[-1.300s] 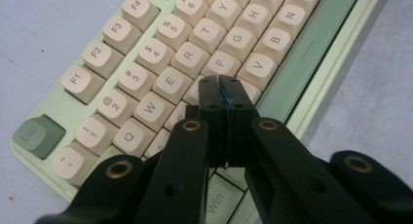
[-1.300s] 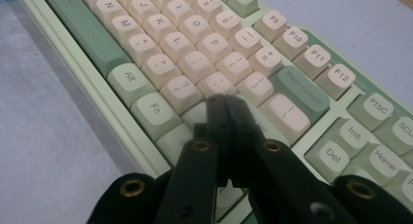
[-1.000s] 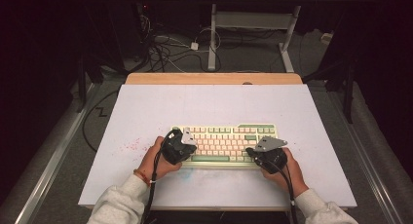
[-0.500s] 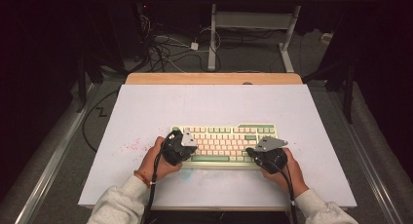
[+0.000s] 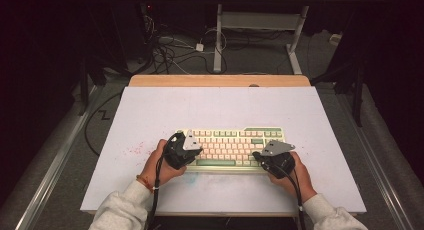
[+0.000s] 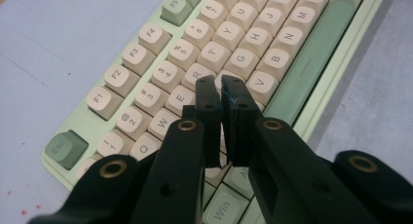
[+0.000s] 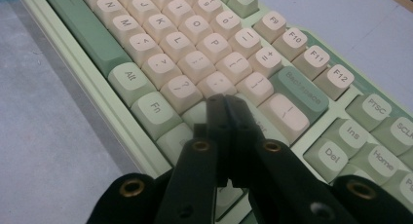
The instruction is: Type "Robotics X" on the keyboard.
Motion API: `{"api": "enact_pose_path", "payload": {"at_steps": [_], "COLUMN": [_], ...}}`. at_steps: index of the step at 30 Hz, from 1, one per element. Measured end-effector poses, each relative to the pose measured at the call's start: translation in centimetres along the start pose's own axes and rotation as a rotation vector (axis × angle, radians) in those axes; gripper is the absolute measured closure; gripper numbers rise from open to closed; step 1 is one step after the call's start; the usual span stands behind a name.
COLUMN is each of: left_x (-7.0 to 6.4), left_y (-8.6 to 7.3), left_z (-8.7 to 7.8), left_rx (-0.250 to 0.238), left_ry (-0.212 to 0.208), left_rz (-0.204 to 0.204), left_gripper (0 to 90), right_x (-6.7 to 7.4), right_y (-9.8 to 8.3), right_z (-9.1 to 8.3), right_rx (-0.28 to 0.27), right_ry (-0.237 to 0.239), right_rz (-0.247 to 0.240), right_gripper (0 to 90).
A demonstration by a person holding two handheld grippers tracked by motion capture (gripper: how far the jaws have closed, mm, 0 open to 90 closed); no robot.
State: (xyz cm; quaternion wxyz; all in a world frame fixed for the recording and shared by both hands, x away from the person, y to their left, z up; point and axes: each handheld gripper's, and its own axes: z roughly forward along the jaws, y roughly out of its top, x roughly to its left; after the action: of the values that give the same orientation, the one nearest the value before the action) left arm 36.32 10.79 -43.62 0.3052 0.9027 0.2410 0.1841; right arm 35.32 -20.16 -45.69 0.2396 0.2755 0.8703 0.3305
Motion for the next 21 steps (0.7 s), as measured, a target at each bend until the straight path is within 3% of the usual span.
{"api": "enact_pose_path", "payload": {"at_steps": [6, 9, 15, 21], "left_x": [0.1, 0.0, 0.1, -0.1], "left_y": [0.0, 0.0, -0.1, -0.1], "left_z": [-0.2, -0.4, -0.6, -0.6], "left_rx": [-0.018, -0.040, -0.078, -0.086], "left_ry": [0.020, 0.036, 0.054, 0.073], "left_rz": [0.005, 0.008, 0.003, 0.010], "left_gripper": [78.9, 71.4, 65.0, 58.2], "right_x": [0.1, 0.0, -0.3, -0.8], "right_y": [0.2, 0.5, 0.7, 0.9], "right_z": [-0.2, -0.8, -1.2, -1.7], "right_rx": [-0.002, -0.028, -0.048, -0.074], "right_ry": [0.016, 0.032, 0.021, 0.010], "right_rz": [0.009, 0.025, 0.026, 0.042], "right_gripper": [90.0, 90.0, 90.0, 89.7]}}
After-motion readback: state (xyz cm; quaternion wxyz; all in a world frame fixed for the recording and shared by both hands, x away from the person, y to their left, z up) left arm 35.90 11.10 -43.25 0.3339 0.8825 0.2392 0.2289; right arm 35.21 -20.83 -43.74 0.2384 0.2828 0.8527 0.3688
